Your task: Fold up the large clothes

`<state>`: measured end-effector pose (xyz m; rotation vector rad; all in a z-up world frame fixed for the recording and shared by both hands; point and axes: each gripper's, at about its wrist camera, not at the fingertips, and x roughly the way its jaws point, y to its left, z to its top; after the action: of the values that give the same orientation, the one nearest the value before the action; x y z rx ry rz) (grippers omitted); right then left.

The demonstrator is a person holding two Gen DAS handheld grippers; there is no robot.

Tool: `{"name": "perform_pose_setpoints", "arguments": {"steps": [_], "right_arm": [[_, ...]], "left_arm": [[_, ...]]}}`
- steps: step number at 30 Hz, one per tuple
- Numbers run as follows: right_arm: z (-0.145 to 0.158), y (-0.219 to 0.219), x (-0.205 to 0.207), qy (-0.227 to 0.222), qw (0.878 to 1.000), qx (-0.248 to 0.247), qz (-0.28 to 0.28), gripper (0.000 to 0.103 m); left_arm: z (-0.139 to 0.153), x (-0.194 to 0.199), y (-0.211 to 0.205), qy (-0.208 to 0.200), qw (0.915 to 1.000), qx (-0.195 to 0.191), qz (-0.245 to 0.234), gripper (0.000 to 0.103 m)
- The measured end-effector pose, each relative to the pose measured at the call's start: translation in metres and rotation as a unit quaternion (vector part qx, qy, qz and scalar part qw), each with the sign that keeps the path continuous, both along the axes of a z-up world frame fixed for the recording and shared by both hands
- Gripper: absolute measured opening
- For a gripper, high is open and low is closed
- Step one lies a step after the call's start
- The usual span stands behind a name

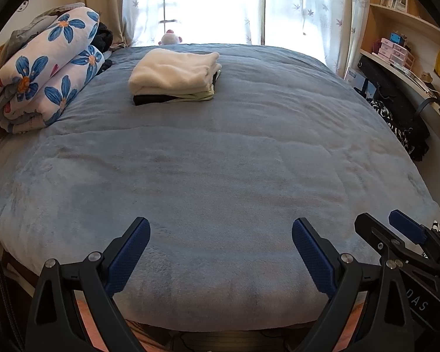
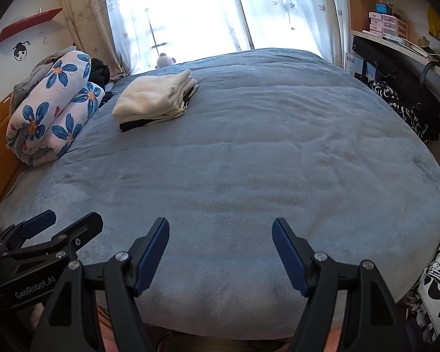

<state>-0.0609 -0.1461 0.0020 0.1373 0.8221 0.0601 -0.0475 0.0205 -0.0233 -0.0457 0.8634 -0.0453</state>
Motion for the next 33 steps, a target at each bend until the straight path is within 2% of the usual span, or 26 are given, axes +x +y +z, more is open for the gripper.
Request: {"name": "perform_pose_setpoints", "arguments": {"steps": [33], "right_arm": [[-0.0017,-0.0036,0.0037,0.002,1.000,-0.001,-0.011,0.073]], "left_arm": [[-0.0024,0.0096,-0.0027,0.005,1.0000,-0.003,-0.003,0.097]]}}
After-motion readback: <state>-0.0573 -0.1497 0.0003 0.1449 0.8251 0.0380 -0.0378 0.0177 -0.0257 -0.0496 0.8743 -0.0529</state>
